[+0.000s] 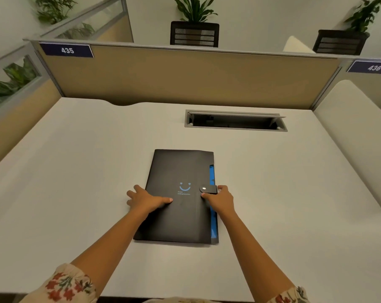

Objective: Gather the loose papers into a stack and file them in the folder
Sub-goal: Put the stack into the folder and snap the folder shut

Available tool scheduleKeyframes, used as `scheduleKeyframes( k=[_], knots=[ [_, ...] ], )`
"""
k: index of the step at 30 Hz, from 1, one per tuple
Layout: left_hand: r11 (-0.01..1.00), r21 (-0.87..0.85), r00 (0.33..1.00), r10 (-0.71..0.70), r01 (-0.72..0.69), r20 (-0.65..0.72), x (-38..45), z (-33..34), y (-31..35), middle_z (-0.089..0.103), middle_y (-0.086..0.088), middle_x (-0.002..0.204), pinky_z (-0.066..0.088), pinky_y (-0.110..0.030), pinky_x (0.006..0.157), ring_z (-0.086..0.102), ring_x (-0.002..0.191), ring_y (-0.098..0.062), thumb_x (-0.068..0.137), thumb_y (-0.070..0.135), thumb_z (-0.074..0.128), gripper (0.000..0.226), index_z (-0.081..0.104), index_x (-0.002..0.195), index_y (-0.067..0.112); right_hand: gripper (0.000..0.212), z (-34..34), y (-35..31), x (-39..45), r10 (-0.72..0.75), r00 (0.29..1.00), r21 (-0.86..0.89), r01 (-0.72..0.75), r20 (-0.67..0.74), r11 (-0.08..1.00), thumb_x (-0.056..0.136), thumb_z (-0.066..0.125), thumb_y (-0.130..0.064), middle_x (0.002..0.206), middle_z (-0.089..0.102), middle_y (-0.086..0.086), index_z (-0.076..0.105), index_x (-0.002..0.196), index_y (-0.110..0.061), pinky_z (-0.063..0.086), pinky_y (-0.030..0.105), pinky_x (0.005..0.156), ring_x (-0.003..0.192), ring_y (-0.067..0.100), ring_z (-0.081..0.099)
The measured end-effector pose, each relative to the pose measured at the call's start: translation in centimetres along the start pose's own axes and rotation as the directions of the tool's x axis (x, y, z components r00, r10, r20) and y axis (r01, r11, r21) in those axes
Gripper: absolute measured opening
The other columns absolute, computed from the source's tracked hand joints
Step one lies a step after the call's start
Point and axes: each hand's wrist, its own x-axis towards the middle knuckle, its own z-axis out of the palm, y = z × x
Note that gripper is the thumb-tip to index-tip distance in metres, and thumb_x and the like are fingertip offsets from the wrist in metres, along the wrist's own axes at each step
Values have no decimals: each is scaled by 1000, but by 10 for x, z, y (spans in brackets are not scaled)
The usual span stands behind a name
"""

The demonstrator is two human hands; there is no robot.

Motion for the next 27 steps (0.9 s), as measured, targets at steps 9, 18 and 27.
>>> scheduleKeyframes(
  k=[9, 18, 27],
  knots=[
    [952, -293, 979, -31, 91, 203, 24, -21, -5, 66, -14, 116, 58, -43, 86, 65, 98, -31, 46, 31, 100, 81, 62, 112, 3, 50, -1, 16, -1, -34, 980, 162, 2, 196, 987, 70, 88, -28, 107, 71, 1, 66, 113, -15, 58, 32, 84, 98, 19, 67],
    [852, -520, 945, 114, 66, 307, 48, -52, 2, 71, -12, 114, 60, -40, 74, 71, 96, -32, 58, 20, 95, 72, 59, 119, 8, 39, 25, -11, 5, -199, 971, 418, 126, 135, 899, 91, 67, -18, 118, 70, -3, 58, 129, -25, 58, 40, 92, 107, 17, 68],
    [820, -573, 972, 146, -15, 183, 74, -50, 16, 72, -5, 108, 56, -29, 66, 70, 93, -25, 58, 20, 95, 67, 63, 116, 11, 42, 39, -75, 60, -296, 955, 268, 284, 3, 920, 95, 64, -23, 126, 63, 3, 51, 134, -20, 52, 44, 101, 115, 20, 60]
  ],
)
